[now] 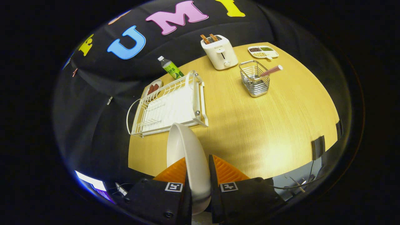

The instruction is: Take the plate from the dish rack, then take the spoon from the basket and place it into the plate.

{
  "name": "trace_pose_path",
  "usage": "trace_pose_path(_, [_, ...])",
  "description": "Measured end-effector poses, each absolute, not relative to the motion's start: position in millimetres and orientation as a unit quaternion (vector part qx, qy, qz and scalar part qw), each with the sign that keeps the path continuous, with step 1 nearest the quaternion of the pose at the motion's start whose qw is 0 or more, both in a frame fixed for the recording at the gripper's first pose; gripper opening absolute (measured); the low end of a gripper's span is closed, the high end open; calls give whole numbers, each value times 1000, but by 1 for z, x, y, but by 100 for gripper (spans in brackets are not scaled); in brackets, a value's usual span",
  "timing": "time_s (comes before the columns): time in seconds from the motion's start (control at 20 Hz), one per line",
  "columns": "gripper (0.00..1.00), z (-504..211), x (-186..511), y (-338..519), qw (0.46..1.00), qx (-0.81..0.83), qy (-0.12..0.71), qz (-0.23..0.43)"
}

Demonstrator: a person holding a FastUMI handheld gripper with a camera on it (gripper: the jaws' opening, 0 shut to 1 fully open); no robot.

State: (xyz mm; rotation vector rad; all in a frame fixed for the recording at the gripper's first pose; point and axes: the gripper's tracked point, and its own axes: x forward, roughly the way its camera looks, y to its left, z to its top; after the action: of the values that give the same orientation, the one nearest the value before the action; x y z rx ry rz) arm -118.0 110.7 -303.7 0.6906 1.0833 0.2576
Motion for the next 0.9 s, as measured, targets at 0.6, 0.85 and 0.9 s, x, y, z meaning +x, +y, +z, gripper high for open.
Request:
trace_pose_path(0.6, [29,-402,-114,89,748,412,515,74])
trace_pose_path(0.85, [31,-424,-101,72,741,443,502,52])
trace_pose_path(0.9, [32,-433,-100,67,742,439,505,39])
